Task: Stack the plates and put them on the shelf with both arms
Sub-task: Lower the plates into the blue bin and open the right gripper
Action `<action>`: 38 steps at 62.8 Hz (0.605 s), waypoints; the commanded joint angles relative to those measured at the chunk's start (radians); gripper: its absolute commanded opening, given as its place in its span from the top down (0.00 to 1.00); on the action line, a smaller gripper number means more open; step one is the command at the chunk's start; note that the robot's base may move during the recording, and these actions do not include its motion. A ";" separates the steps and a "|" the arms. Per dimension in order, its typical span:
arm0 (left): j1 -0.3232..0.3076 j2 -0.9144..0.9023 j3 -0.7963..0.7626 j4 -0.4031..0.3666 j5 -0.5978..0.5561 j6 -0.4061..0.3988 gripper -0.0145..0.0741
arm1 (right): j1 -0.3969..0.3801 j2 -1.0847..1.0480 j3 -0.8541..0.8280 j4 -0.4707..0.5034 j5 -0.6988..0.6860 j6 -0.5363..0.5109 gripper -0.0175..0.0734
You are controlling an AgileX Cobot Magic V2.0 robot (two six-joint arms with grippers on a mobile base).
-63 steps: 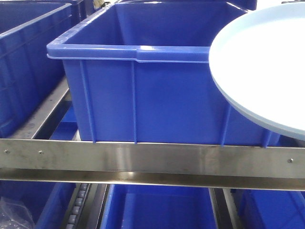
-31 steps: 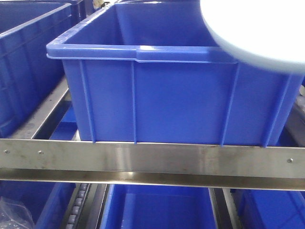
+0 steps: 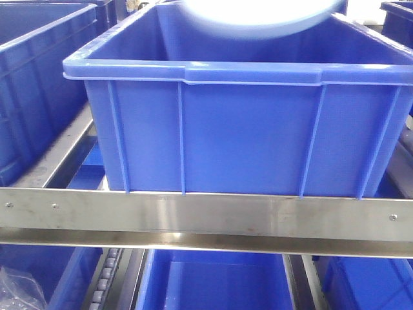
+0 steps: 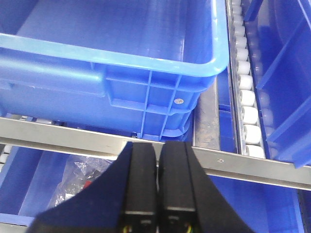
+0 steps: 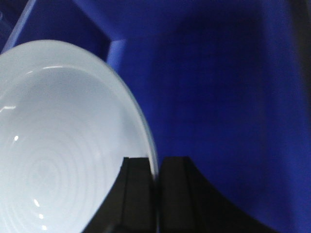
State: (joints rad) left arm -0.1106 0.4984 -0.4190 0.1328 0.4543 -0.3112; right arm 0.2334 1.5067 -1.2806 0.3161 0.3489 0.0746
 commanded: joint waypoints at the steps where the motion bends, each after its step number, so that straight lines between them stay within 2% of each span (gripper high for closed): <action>1: 0.004 0.002 -0.029 0.004 -0.077 -0.005 0.73 | 0.017 0.074 -0.137 0.019 -0.056 -0.011 0.48; 7: 0.004 0.002 -0.029 0.004 -0.077 -0.005 0.73 | 0.019 0.165 -0.232 0.019 -0.008 -0.011 0.22; 12: 0.004 0.002 -0.029 0.004 -0.077 -0.005 0.73 | 0.019 0.202 -0.274 0.019 0.020 -0.011 0.14; 32: 0.004 0.002 -0.029 0.004 -0.077 -0.005 0.73 | 0.018 0.114 -0.254 0.008 0.028 -0.011 0.14; 38: 0.004 0.002 -0.029 0.004 -0.077 -0.005 0.73 | 0.010 0.015 -0.176 -0.007 -0.035 -0.011 0.26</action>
State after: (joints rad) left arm -0.1106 0.4984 -0.4190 0.1328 0.4543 -0.3112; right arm 0.2547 1.6533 -1.4750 0.3204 0.4313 0.0722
